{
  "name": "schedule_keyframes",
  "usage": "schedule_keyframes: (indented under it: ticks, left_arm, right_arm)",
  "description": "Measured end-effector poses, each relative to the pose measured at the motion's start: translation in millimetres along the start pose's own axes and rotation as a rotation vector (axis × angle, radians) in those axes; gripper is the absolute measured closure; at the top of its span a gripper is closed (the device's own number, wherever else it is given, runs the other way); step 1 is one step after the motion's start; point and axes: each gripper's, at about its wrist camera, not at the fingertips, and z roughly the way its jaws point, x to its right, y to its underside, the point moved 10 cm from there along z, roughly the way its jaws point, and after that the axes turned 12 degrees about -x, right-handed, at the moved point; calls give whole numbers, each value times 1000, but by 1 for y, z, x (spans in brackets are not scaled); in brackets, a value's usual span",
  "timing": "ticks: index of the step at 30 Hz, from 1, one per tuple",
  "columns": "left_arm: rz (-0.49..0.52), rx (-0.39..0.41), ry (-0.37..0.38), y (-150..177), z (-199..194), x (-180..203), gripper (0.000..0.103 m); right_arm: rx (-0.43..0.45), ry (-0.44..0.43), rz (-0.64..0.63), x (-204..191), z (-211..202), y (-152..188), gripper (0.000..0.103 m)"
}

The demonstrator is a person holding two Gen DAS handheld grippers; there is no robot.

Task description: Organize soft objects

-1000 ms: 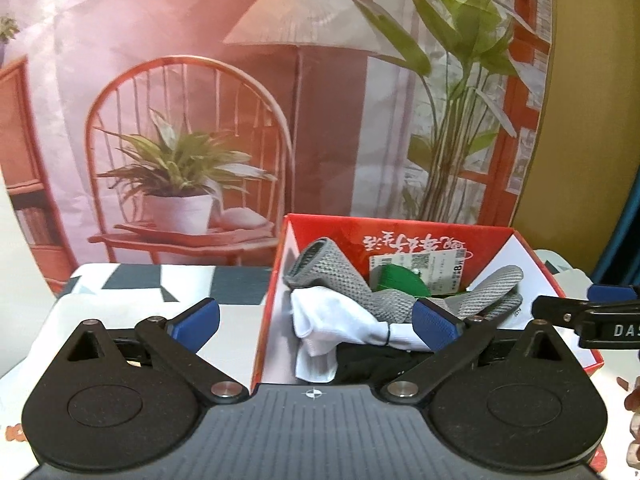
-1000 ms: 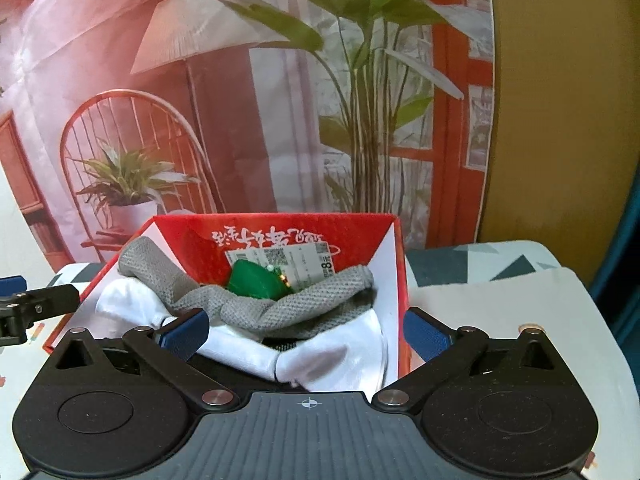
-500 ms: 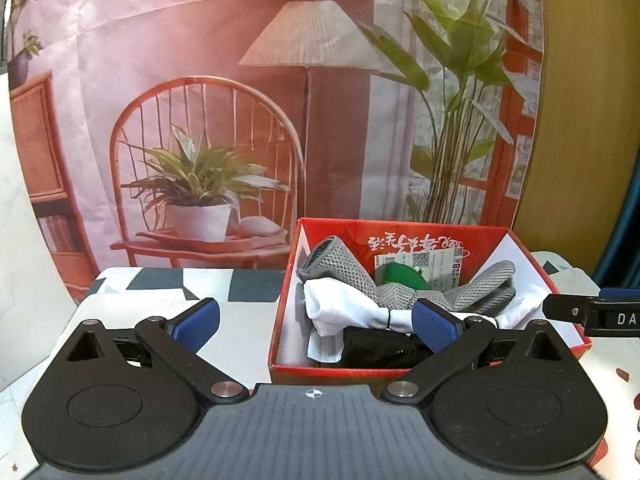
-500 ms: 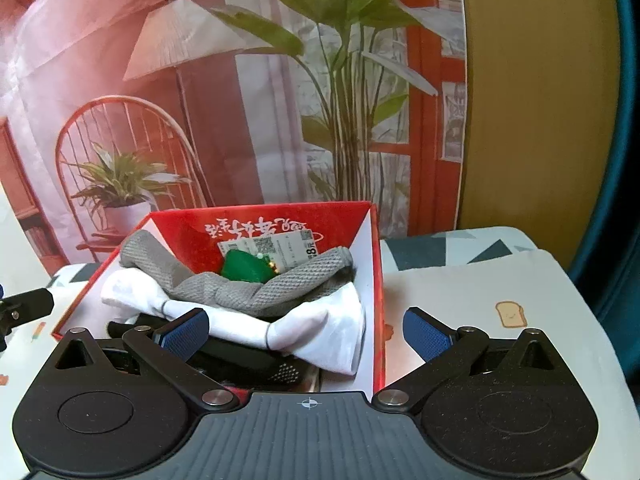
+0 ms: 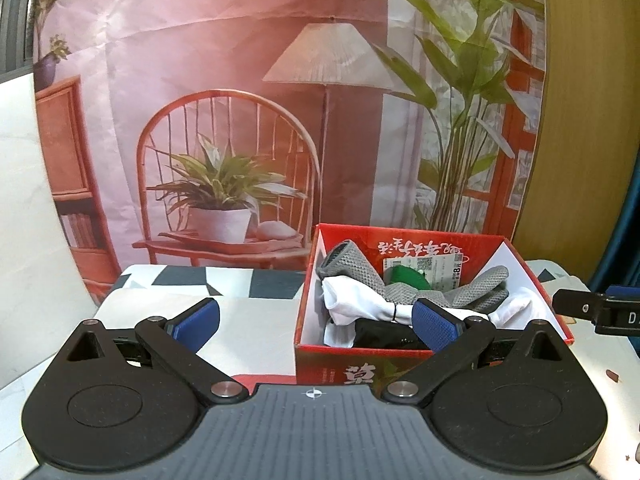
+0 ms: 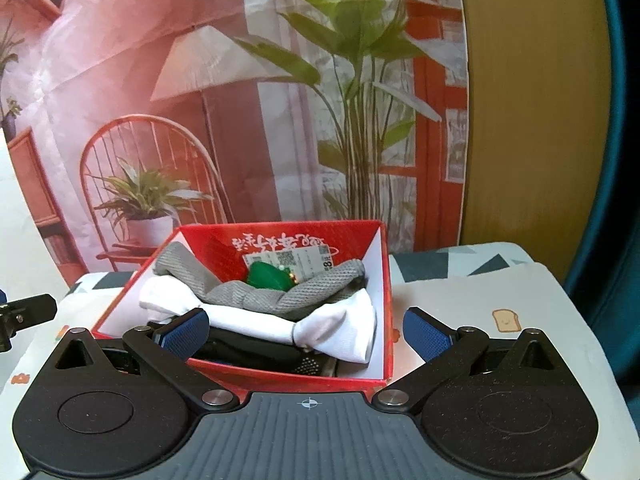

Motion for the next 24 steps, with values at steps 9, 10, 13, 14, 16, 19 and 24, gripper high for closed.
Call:
schedule_keyframes:
  ticks: [9, 10, 13, 14, 16, 19, 24]
  left_arm:
    - [5, 12, -46, 7, -49, -13, 0]
    - [3, 16, -51, 7, -55, -15, 0]
    - [-8, 35, -74, 9, -76, -22, 0]
    - [-12, 40, -84, 10, -83, -24, 0]
    - [-21, 54, -97, 10, -97, -27, 0]
    - [-36, 69, -106, 11, -116, -30, 0]
    - [-32, 97, -111, 17, -144, -27, 0]
  right_arm:
    - [66, -18, 0, -11, -51, -2, 0]
    - [71, -16, 2, -12, -58, -1, 0]
    - [77, 5, -10, -13, -76, 0, 0]
    - [82, 19, -12, -12, -83, 1, 0]
    - [84, 23, -9, -13, -97, 3, 0]
    - [83, 10, -11, -17, -114, 7, 0]
    - [103, 33, -41, -24, -147, 13, 0]
